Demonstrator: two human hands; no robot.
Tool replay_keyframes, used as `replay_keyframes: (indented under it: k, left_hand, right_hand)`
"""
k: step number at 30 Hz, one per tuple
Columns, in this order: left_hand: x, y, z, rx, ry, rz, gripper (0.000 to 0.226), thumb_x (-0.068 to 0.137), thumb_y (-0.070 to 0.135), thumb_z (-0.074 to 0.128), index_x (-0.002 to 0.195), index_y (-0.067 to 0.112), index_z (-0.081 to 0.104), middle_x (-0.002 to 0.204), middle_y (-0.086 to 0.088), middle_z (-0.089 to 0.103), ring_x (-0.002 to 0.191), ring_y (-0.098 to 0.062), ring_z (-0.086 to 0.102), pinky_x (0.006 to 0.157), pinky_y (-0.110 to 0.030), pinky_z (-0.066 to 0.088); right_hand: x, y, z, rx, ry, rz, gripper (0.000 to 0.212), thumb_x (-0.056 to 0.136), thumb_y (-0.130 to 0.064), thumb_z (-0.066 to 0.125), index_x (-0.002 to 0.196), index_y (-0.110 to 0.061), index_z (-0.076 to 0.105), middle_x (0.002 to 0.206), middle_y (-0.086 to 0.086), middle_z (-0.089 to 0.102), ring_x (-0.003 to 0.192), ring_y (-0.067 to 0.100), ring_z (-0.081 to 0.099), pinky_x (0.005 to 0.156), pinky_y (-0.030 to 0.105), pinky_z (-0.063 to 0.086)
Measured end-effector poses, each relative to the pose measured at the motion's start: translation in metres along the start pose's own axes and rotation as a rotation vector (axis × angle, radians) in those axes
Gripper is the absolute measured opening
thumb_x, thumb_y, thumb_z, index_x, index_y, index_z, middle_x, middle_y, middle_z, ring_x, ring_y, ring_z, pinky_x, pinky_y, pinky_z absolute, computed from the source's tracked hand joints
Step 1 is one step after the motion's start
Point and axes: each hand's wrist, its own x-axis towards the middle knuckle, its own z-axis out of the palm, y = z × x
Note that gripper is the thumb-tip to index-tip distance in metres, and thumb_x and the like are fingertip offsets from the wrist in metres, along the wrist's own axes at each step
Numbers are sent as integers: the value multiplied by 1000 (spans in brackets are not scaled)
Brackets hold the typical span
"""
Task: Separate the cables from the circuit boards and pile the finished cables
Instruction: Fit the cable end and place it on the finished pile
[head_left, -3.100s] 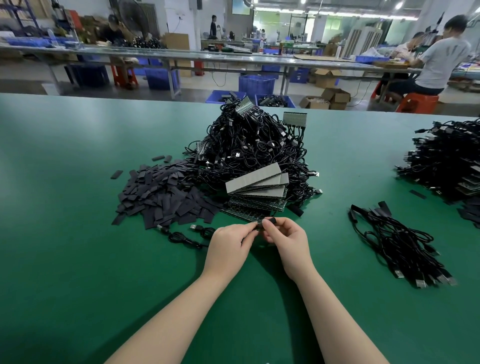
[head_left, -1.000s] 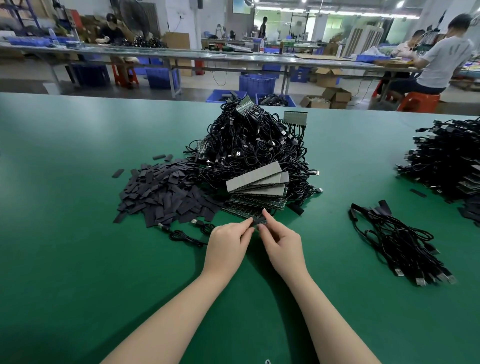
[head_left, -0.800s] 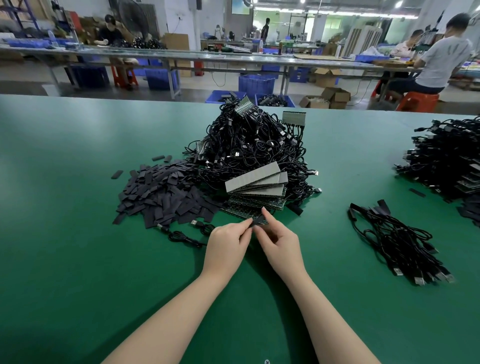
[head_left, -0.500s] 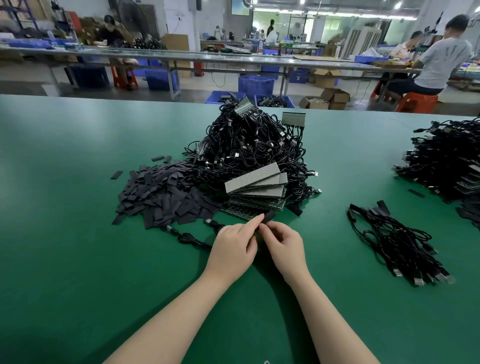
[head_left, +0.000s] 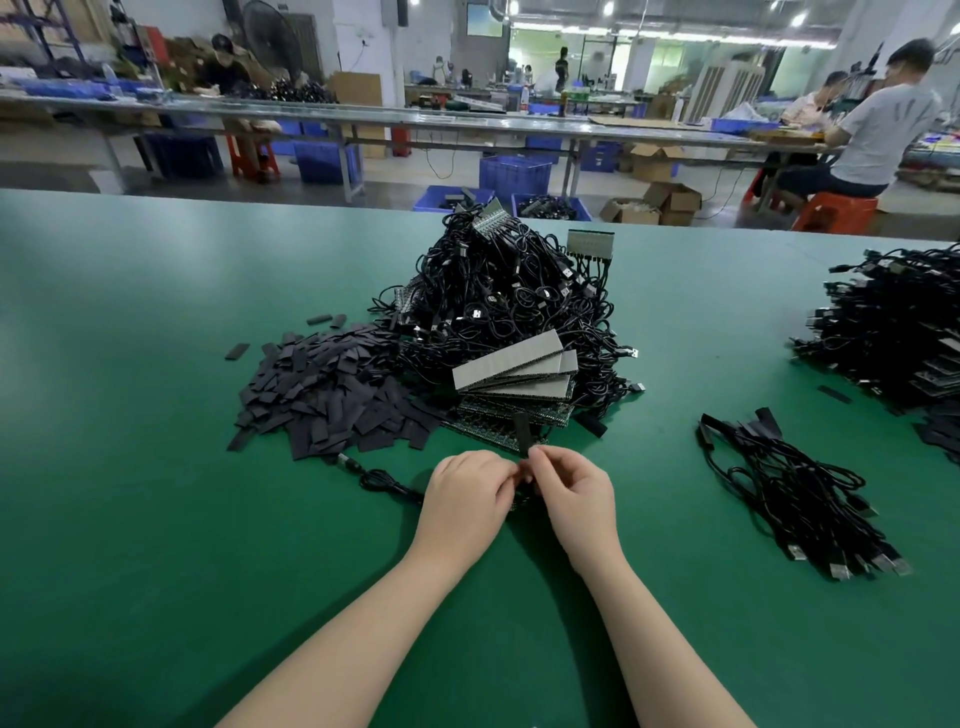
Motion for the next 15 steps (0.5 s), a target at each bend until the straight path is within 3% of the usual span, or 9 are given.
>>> replay_keyframes:
  k: [4, 8, 10, 12, 15]
  left_hand:
    - [1, 1, -1, -31, 34, -7, 18, 95, 24, 54, 106, 22, 69, 101, 10, 66, 100, -12, 59, 91, -30, 43]
    - [0, 3, -4, -104, 114, -90, 37, 100, 30, 44, 134, 17, 52, 131, 5, 57, 123, -11, 50, 103, -30, 39]
    - [0, 2, -3, -118, 109, -129, 41, 101, 33, 40, 137, 18, 48, 133, 5, 55, 124, -11, 48, 103, -30, 38]
    - [0, 2, -2, -90, 99, -126, 40, 101, 33, 40, 137, 18, 49, 133, 4, 56, 124, -13, 49, 102, -30, 38]
    - [-1, 2, -1, -51, 99, -106, 36, 100, 31, 44, 133, 19, 54, 130, 5, 58, 121, -14, 52, 100, -31, 37]
  right_hand:
    - [-2, -4, 2, -88, 34, -25, 18, 94, -23, 68, 82, -35, 73, 81, -22, 73, 78, -5, 67, 70, 8, 46]
    - [-3, -21, -8, 121, 201, 16, 16, 97, -21, 63, 85, -22, 73, 80, -8, 75, 77, 6, 68, 75, 26, 52]
    - [-2, -43, -29, 142, 301, -69, 16, 98, -21, 62, 85, -23, 72, 77, -9, 74, 75, 3, 66, 73, 22, 50]
    - [-1, -73, -63, 0, 372, -210, 16, 97, -26, 63, 83, -28, 70, 73, -11, 72, 71, 2, 64, 69, 20, 49]
    - [13, -113, -124, -420, 431, -322, 18, 95, -37, 62, 78, -30, 66, 68, -14, 67, 66, 8, 62, 64, 29, 47]
